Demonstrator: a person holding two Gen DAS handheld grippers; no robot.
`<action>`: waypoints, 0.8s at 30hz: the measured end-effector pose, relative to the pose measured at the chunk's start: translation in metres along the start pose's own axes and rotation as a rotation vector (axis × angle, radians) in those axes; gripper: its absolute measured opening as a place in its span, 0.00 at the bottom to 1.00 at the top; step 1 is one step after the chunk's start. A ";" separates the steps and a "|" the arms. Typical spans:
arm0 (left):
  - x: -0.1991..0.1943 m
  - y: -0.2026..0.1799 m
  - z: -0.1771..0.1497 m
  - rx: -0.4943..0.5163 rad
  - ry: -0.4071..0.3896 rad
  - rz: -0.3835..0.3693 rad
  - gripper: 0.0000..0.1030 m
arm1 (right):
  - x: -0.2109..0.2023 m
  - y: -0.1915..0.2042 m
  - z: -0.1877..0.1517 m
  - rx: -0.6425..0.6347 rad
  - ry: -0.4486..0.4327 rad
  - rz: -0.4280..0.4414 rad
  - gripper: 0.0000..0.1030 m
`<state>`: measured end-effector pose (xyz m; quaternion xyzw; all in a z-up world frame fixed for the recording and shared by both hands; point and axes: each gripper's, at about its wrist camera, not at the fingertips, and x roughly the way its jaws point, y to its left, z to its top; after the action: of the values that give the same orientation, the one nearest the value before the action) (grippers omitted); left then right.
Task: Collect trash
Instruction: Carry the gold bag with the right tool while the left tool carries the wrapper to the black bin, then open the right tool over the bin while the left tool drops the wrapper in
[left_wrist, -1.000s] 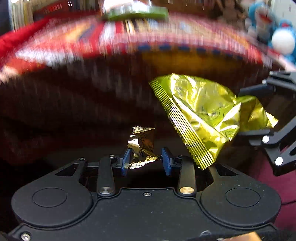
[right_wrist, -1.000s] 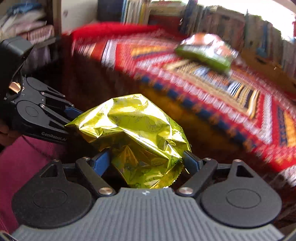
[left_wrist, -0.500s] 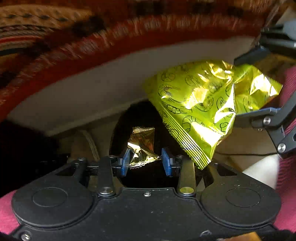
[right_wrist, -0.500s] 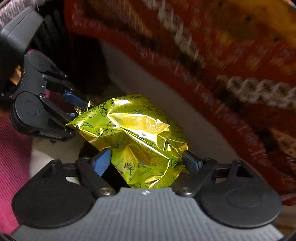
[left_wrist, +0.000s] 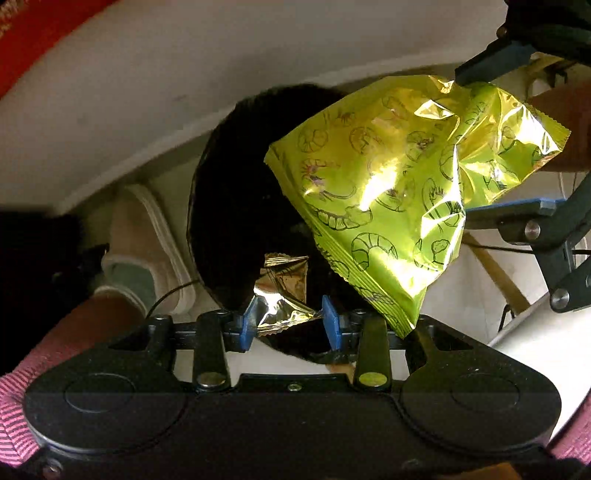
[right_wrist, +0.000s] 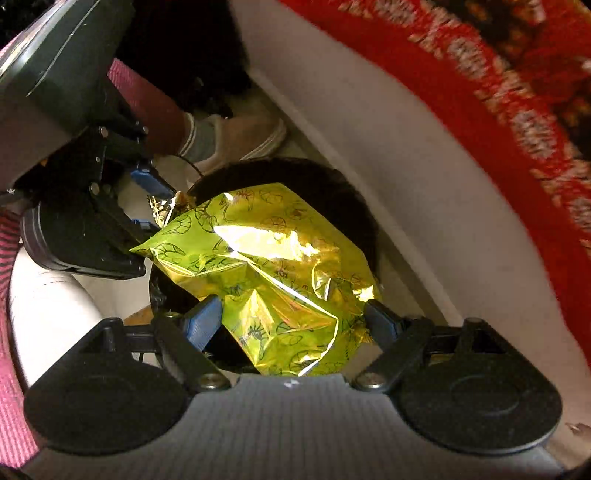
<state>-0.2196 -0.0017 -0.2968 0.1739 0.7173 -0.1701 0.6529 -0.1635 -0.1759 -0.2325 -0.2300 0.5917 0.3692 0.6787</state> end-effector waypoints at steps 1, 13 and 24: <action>0.002 0.001 -0.001 -0.003 0.010 0.002 0.33 | 0.003 -0.001 0.000 0.003 0.003 0.008 0.82; 0.015 0.000 0.026 -0.027 0.043 0.008 0.43 | 0.030 -0.015 0.002 0.031 0.017 0.080 0.85; 0.017 0.003 0.031 -0.024 0.036 0.020 0.57 | 0.048 -0.017 0.005 0.061 0.036 0.119 0.98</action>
<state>-0.1925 -0.0135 -0.3162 0.1765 0.7292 -0.1517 0.6435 -0.1462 -0.1717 -0.2807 -0.1803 0.6274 0.3865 0.6515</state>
